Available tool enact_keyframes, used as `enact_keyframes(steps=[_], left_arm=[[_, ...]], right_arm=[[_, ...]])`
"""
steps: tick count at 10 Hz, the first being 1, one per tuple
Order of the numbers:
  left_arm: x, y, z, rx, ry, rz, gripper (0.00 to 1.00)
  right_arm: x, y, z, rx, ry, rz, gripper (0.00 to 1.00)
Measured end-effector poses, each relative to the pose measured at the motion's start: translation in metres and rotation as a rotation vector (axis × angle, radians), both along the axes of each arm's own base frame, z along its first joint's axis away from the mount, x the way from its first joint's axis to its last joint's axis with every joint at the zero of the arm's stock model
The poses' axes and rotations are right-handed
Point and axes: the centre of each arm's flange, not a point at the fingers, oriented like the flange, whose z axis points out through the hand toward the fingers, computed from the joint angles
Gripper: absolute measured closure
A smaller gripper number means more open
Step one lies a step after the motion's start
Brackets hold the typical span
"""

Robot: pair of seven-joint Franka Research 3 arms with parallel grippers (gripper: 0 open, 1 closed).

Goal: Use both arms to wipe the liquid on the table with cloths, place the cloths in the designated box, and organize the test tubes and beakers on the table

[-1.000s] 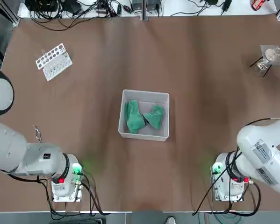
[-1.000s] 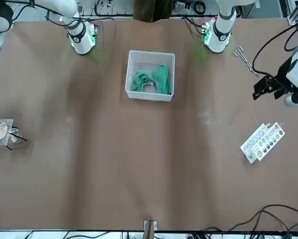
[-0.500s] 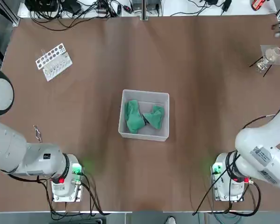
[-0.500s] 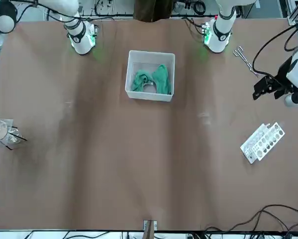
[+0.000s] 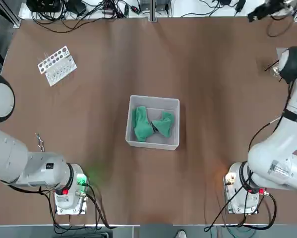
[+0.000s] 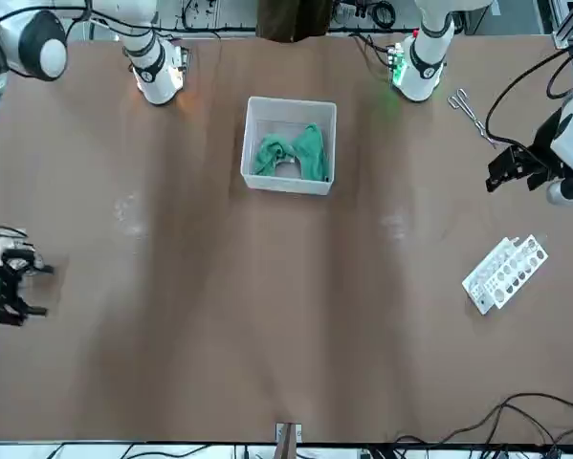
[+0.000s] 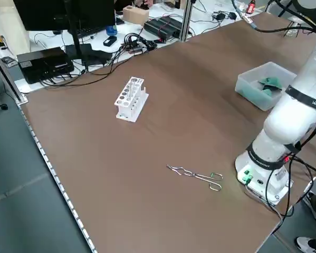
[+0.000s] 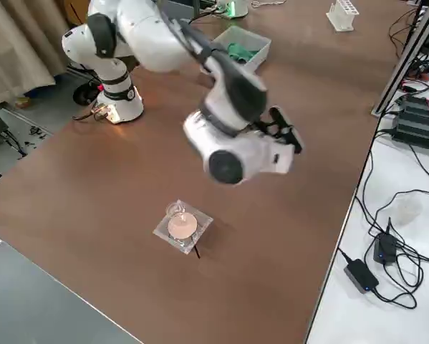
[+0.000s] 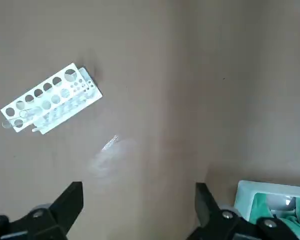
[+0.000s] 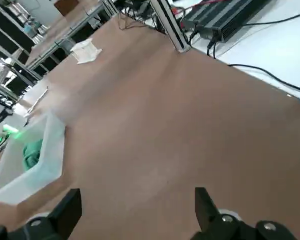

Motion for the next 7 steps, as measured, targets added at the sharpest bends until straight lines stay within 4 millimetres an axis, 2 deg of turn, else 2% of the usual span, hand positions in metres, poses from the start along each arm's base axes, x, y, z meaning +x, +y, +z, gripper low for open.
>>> enact_keyframes(steps=[2,3,4,5,7], left_arm=[[0.0,0.001,0.0,0.0,0.0,0.002,0.01],[0.0,0.001,0.0,0.0,0.0,0.002,0.01],[0.0,0.001,0.0,0.0,0.0,0.002,0.01],[0.0,0.001,0.0,0.0,-0.001,0.002,0.01],[0.0,0.001,0.0,0.0,-0.001,0.002,0.01]], right_arm=[[0.027,0.087,0.004,-0.055,0.09,-0.047,0.0],[0.033,0.121,0.013,-0.121,0.134,-0.073,0.0],[0.034,0.144,0.03,-0.214,0.16,-0.095,0.0],[0.032,0.155,0.06,-0.315,0.172,-0.137,0.0],[0.014,0.151,0.115,-0.498,0.213,-0.247,0.0]])
